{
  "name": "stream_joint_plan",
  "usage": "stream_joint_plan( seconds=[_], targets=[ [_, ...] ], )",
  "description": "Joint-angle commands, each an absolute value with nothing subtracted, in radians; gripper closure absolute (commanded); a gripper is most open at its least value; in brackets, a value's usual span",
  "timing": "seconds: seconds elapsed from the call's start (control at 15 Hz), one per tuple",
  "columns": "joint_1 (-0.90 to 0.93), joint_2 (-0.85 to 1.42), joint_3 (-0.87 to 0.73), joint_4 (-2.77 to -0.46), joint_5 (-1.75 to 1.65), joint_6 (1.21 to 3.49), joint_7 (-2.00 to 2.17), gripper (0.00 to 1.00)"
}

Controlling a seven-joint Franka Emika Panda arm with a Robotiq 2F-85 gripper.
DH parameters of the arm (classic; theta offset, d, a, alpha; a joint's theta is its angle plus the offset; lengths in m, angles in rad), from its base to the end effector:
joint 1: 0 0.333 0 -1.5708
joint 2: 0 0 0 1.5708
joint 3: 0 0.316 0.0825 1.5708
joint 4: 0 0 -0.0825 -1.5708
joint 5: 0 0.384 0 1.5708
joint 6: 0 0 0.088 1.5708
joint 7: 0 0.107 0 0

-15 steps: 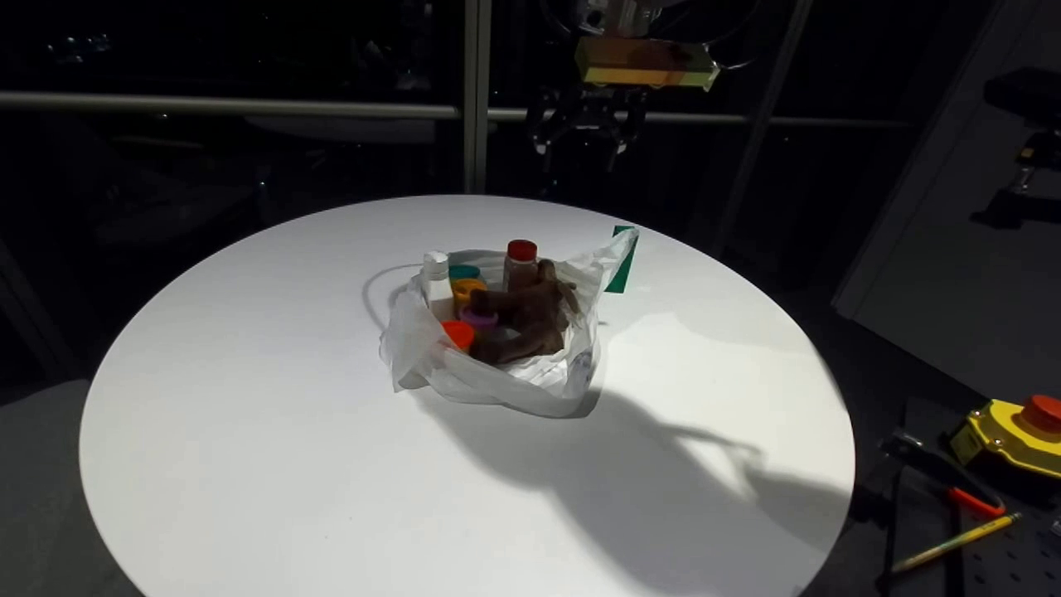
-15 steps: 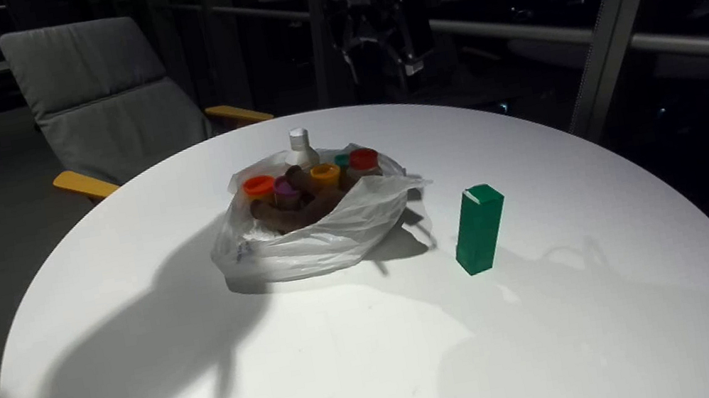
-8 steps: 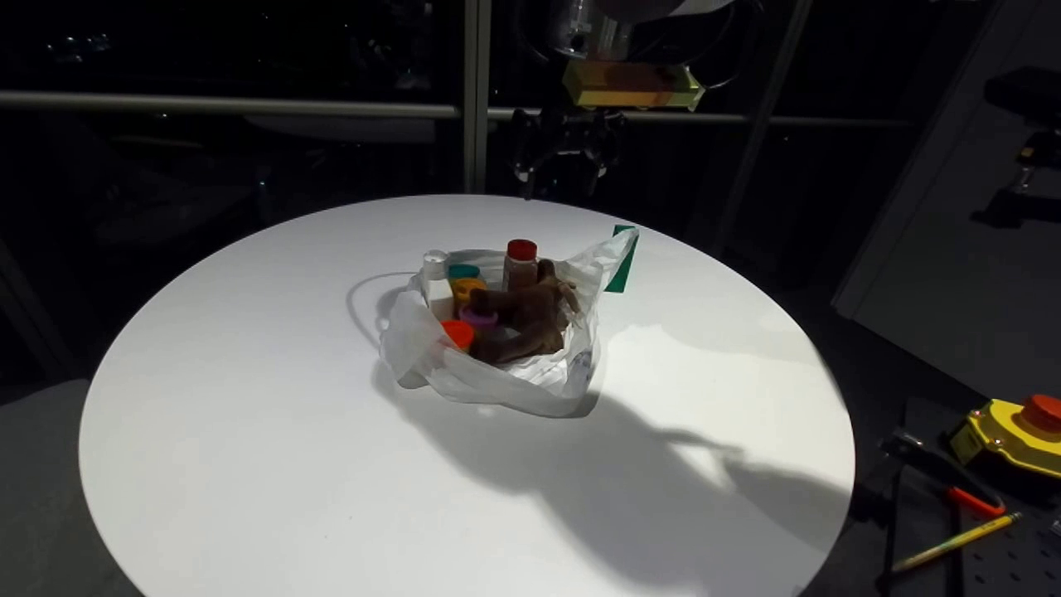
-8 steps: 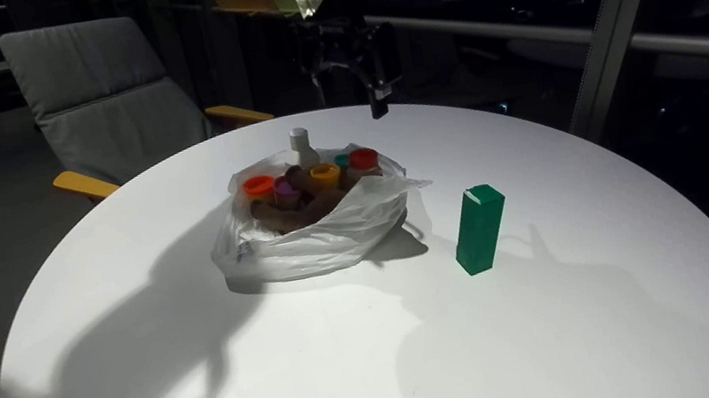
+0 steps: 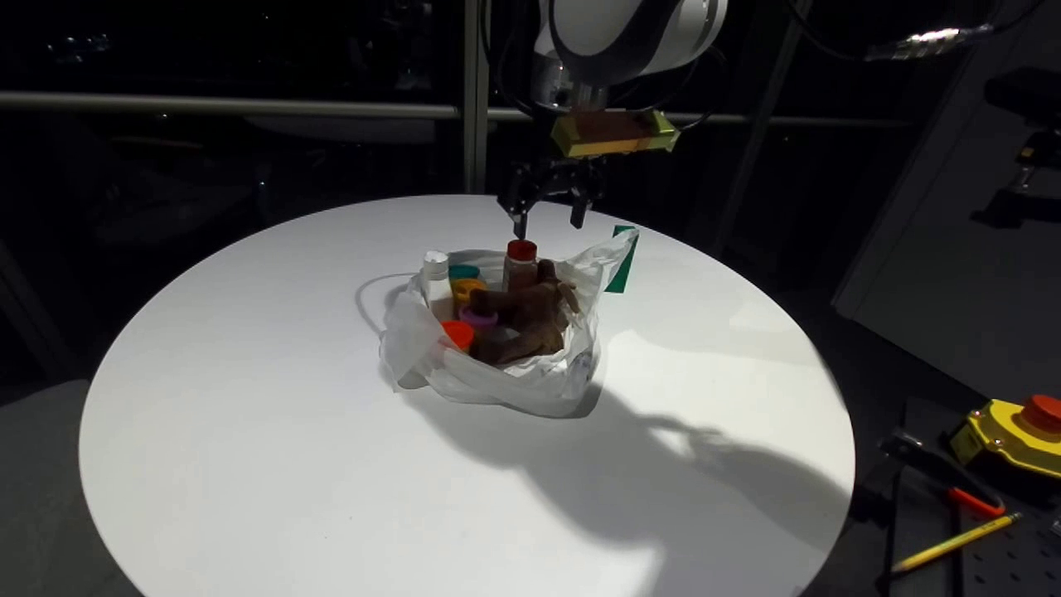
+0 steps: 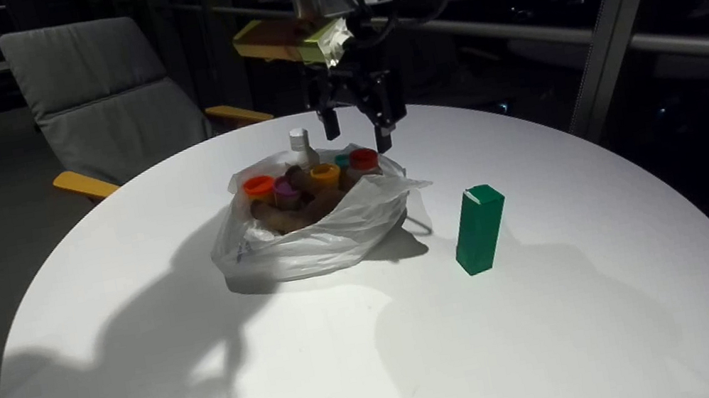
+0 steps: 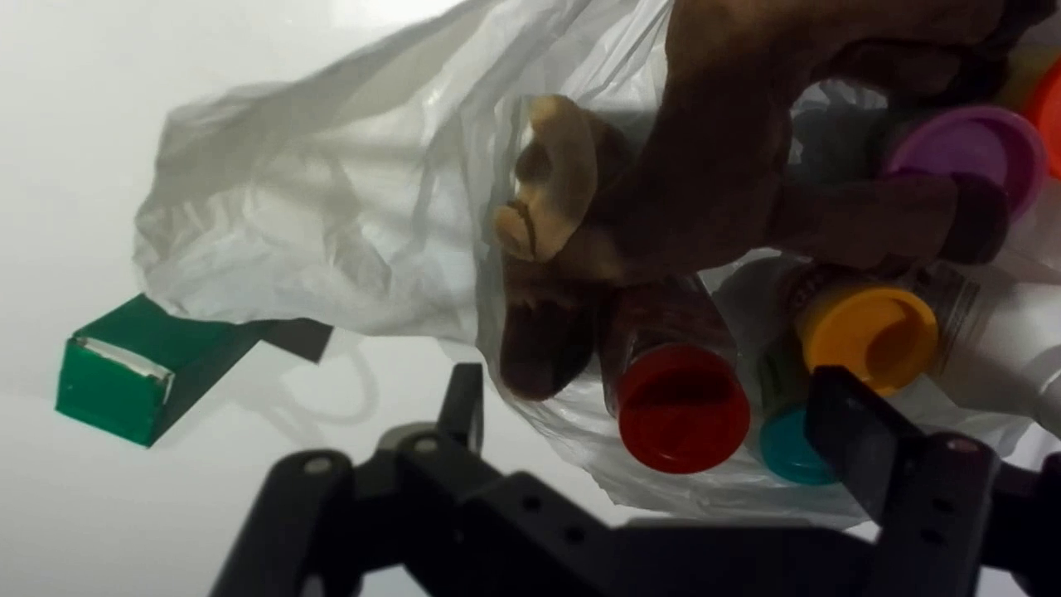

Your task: Remove the objects from the plastic and put them on the table

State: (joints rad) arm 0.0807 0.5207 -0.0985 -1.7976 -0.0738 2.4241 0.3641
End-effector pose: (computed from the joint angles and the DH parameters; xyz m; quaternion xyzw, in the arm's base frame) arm 0.6654 -0.0066 0.2699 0.9851 -0.1556 0.0613 0.0398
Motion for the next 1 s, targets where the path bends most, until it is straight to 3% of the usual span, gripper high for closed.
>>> stream_joint_plan(
  seconds=[0.0, 0.93],
  targets=[
    [0.082, 0.531, -0.097, -1.786, -0.072, 2.422, 0.354, 0.00],
    [0.102, 0.627, -0.108, -1.685, -0.098, 2.412, 0.364, 0.00]
  ],
)
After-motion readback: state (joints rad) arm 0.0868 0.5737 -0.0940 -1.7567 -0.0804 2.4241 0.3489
